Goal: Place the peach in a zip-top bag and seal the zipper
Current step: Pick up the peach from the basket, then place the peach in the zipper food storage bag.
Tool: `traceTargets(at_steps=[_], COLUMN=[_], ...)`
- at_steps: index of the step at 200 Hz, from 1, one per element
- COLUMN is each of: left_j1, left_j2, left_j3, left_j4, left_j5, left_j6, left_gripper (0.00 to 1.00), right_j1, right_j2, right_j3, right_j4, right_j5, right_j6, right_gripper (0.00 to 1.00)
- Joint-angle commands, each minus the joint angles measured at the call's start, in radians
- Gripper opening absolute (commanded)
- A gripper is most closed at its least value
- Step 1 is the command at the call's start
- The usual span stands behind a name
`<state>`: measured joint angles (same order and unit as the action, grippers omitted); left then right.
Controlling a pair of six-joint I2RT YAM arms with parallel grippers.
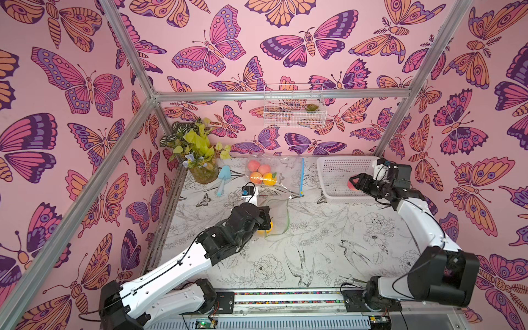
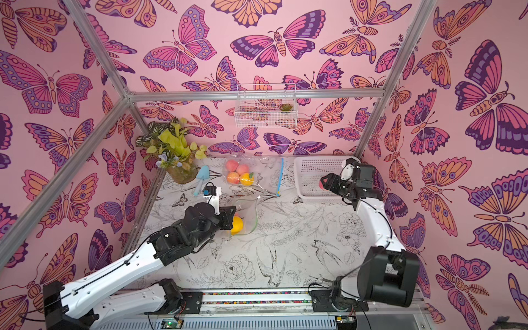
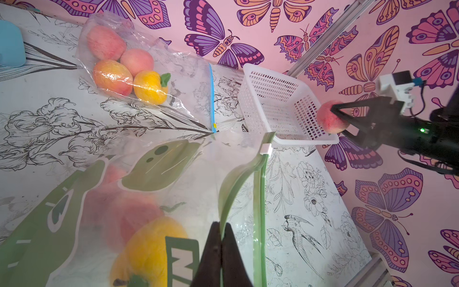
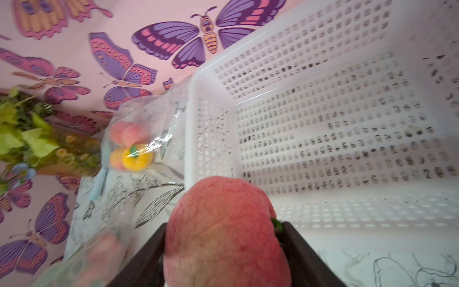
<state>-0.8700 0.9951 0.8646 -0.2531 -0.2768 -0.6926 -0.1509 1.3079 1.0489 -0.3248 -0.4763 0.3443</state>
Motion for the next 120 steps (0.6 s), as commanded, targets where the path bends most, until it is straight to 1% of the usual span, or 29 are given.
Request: traceTargets(at_steps=[1, 26, 61, 92, 103, 120], left_j1=[0.000, 0.000, 0.000, -0.001, -0.001, -0.002], left_j2=[0.005, 0.010, 0.019, 0.020, 0.020, 0.020], left_j3=[0.005, 0.005, 0.011, 0.013, 0.013, 0.013], left_j4=[0.034, 0.035, 0.041, 0.043, 0.043, 0.043], left_j5=[0.014, 0.023, 0.048, 0.055, 0.053, 0.048], left_j6=[0.004, 0.004, 0.008, 0.011, 0.011, 0.013], left_gripper=[0.00, 0.00, 0.00, 0.00, 0.00, 0.00], right_j1=[0.056, 0.160, 0.362, 0.561, 0.631, 0.730], right_j2=[-0.123, -0.227, -0.294, -0.287, -0.270, -0.228], right_j3=[-0.057, -0.093, -0.120, -0.141, -0.142, -0.130], right_j4=[-0.027, -0.034, -0.012, 0.062, 0.091, 0.114], right_j5=[-0.085, -0.108, -0.116, -0.096, -0.092, -0.051], right_j6=[0.004, -0.004, -0.002, 0.010, 0.013, 0.013], right_gripper=[0.64, 0.64, 0.64, 0.64, 0.64, 0.63])
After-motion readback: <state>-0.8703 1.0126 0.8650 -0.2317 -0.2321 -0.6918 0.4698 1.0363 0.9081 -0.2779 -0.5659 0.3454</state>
